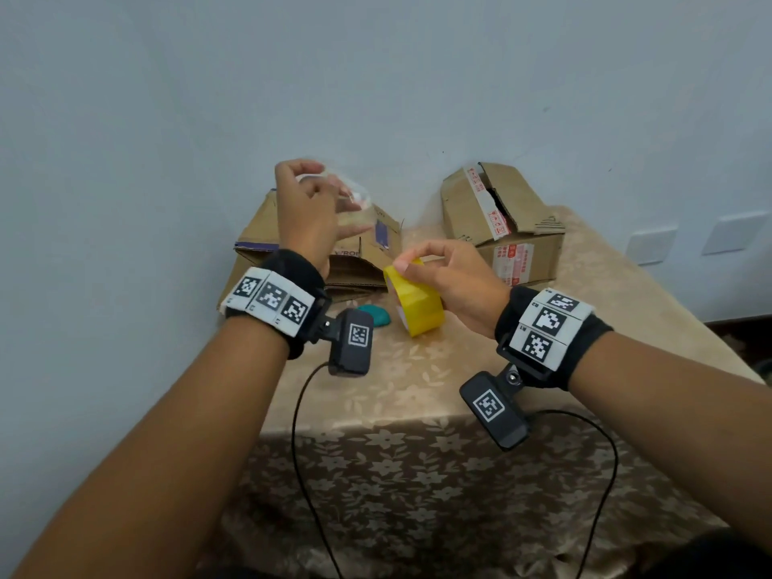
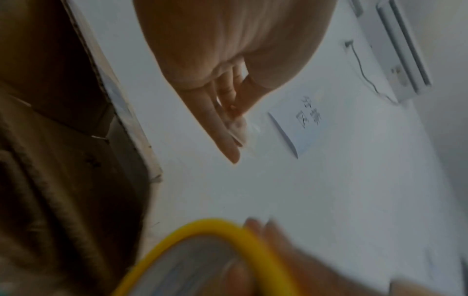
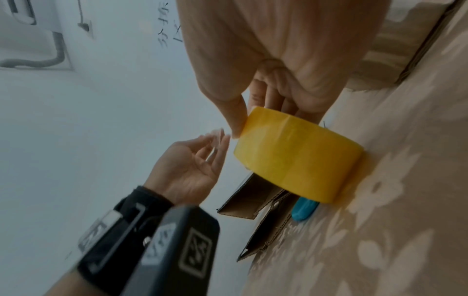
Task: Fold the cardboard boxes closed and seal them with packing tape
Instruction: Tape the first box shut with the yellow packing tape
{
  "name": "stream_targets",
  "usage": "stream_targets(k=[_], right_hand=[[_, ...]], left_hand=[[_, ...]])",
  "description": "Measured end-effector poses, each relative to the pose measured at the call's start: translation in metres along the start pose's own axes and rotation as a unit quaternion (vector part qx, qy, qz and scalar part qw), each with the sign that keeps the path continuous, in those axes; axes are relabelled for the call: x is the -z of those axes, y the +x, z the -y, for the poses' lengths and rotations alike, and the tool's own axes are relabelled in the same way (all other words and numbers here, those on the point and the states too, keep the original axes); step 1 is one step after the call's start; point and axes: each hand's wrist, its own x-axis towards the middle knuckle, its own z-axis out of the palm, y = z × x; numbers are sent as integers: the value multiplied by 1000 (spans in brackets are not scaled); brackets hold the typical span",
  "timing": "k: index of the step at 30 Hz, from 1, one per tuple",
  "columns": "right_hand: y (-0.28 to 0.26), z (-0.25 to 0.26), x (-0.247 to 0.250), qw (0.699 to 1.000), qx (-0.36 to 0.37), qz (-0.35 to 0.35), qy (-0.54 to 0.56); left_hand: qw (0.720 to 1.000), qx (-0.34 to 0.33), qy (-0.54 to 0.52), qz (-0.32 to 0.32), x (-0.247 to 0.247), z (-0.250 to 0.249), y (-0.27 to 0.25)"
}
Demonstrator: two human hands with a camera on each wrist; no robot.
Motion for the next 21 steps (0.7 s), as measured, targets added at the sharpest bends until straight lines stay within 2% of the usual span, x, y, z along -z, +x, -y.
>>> stream_targets(k=[4,7,12,15,18,21], right_hand=[[-4,4,4,999,4,32,37],[-5,7,4,998,-6,44,52],[-4,5,5,998,7,41,42],[-3,3,5,999,15,25,46],[-3,4,6,998,19,11,60],[-3,5,6,997,27,5,74]], left_hand=[[996,29,59,65,1,12,-14],[995,31,60,77,0,15,-20],[985,-39,141,91,4,16,-20],[971,-73,176,145,5,16,-26],[960,-82,166,208,4,15,-32],[956,-99,157,229,1,11,-36]])
